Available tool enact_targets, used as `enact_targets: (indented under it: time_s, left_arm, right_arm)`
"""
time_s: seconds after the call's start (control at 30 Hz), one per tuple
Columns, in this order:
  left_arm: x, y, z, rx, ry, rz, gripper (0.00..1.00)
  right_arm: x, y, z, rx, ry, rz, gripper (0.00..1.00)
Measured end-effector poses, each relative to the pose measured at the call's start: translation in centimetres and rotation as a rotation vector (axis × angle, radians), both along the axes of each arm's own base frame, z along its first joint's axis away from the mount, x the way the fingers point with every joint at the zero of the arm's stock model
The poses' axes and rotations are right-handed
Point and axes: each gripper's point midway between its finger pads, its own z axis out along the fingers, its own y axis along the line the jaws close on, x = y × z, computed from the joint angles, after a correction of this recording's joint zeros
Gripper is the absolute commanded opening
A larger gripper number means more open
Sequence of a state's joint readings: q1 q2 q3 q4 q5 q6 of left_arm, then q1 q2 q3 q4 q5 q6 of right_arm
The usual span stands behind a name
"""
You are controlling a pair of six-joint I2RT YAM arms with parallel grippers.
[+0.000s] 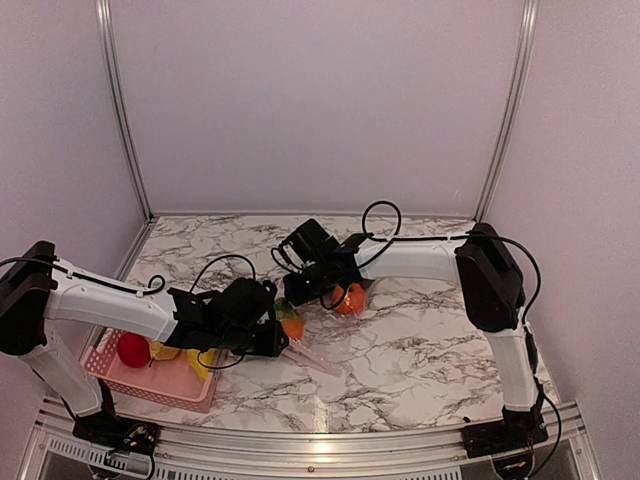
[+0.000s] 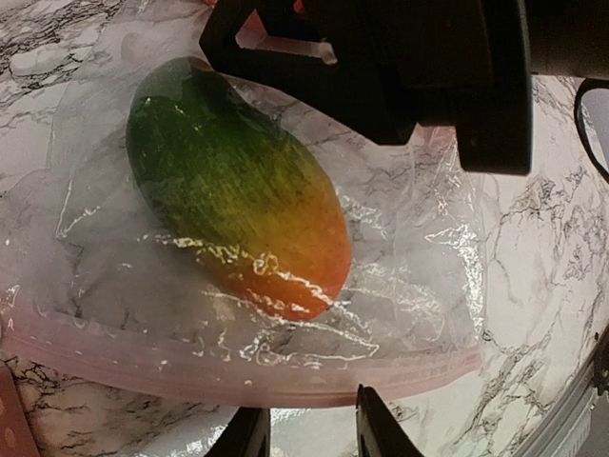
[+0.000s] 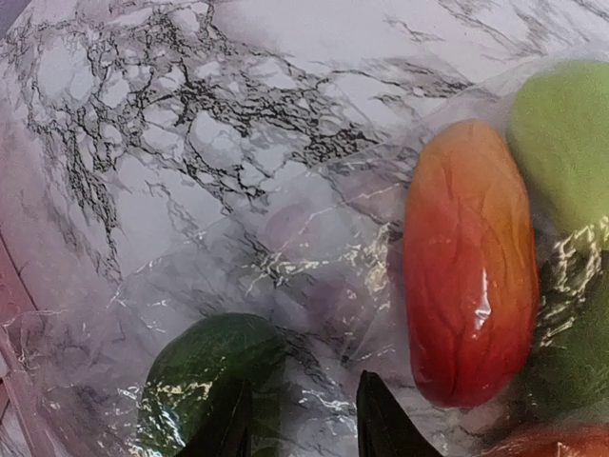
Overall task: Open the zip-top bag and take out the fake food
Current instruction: Pick up the fake fruit from the zipper food storage bag.
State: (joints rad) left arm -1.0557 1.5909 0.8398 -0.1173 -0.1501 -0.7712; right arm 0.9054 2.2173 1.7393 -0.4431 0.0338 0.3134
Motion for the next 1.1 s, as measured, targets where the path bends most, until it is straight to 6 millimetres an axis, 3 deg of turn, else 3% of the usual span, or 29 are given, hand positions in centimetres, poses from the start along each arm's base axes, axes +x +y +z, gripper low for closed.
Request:
enact_targets:
  time_s: [0.47, 0.83, 1.1]
  left_arm:
    - [-0.8, 1.5, 0.3, -0.016, -0.002, 0.016, 0.28]
    - [-0.6, 1.4, 0.0, 0.003, -0.007, 0.021, 0.25]
    - [-0.4, 1.2, -0.9, 0.026, 0.000, 0.030, 0.29]
  right_arm:
    - [-0.1, 0.3, -0.7, 0.002, 0.014, 0.006, 0.36]
    - [0.0, 0.6, -1.4, -0.004, 0.024, 0.009, 0.36]
    - [-0.2, 0.4, -1.8, -0.009, 0.032, 0.011, 0.36]
